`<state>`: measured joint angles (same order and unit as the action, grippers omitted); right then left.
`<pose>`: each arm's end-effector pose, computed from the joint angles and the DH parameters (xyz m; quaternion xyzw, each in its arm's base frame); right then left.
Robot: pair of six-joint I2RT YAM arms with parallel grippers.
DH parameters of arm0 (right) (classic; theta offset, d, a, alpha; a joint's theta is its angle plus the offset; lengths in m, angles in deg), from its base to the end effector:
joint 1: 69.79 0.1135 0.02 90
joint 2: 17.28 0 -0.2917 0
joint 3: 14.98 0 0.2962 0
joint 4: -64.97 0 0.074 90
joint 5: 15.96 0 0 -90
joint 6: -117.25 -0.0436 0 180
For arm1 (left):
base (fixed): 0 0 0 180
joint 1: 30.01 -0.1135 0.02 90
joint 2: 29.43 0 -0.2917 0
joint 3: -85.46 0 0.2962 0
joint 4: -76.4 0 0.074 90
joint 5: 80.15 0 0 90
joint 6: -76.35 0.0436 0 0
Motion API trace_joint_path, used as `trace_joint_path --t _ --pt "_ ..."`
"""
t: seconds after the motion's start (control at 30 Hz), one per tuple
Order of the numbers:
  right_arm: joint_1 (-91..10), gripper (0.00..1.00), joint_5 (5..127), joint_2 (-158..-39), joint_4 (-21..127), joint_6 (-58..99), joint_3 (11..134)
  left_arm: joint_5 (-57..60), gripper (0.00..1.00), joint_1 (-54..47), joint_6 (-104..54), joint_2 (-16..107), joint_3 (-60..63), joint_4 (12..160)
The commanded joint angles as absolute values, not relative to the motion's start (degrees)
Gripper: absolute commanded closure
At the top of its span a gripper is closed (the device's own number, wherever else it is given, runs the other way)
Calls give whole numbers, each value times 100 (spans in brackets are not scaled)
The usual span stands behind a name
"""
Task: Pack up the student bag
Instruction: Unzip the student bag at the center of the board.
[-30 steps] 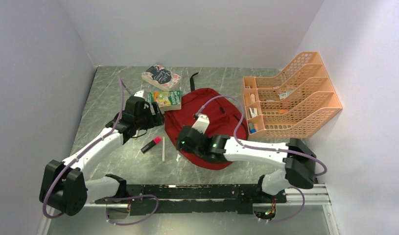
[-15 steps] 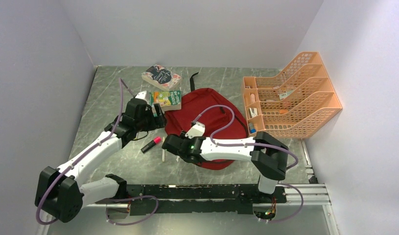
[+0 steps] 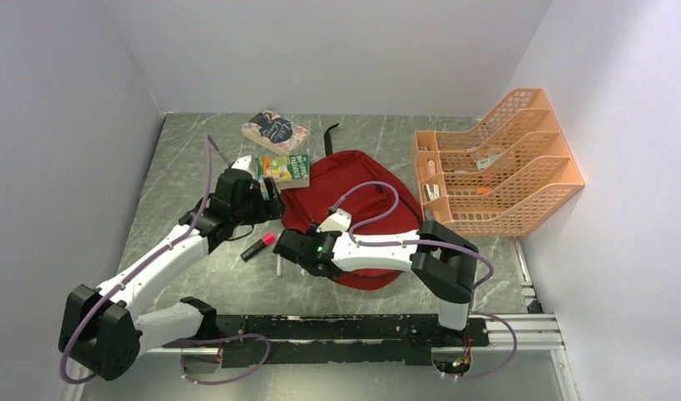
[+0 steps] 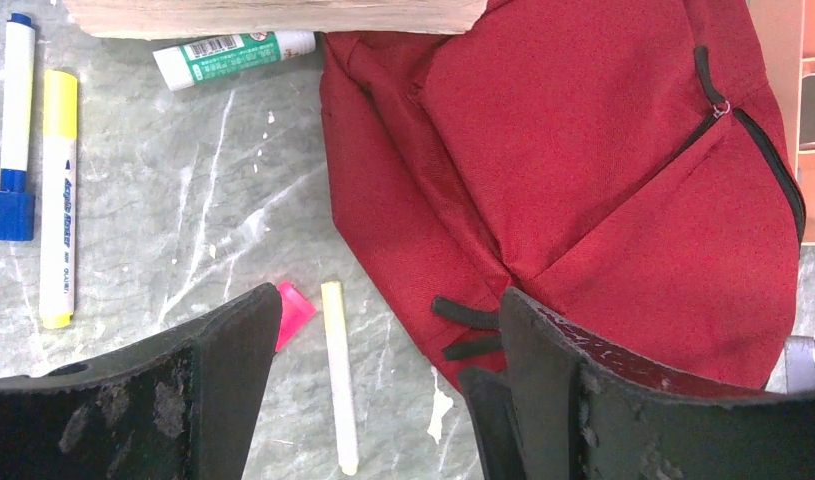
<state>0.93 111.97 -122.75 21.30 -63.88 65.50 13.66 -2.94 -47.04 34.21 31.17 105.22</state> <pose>0.1593 0.3741 0.1685 0.2239 0.9040 0.1225 0.3430 0.2463 -0.1226 0.2541 -0.0641 0.8968 -0.1941 0.3925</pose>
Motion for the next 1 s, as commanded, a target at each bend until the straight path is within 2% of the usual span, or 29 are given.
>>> trace_joint_path --t 0.0,0.27,0.47,0.6,0.87,0.97 --pt "-59 57 11676 -12284 2327 -6623 6351 1442 15 -242 -4629 3337 3045 10576" --pt "-140 57 11824 -12452 2545 -6605 6360 1419 15 -241 -4641 3381 3071 10528" --pt "-229 61 11918 -12523 2778 -6506 6304 1434 16 -241 -4633 3409 3054 10556" --pt "-300 69 11918 -12579 2881 -6427 6269 1418 16 -241 -4627 3444 3053 10541" --pt "-322 96 11837 -12399 3238 -5832 6108 1455 16 -241 -4650 3519 3064 10564" --pt "-320 100 11585 -12124 3324 -5582 5936 1444 16 -246 -4692 3555 3049 10584"
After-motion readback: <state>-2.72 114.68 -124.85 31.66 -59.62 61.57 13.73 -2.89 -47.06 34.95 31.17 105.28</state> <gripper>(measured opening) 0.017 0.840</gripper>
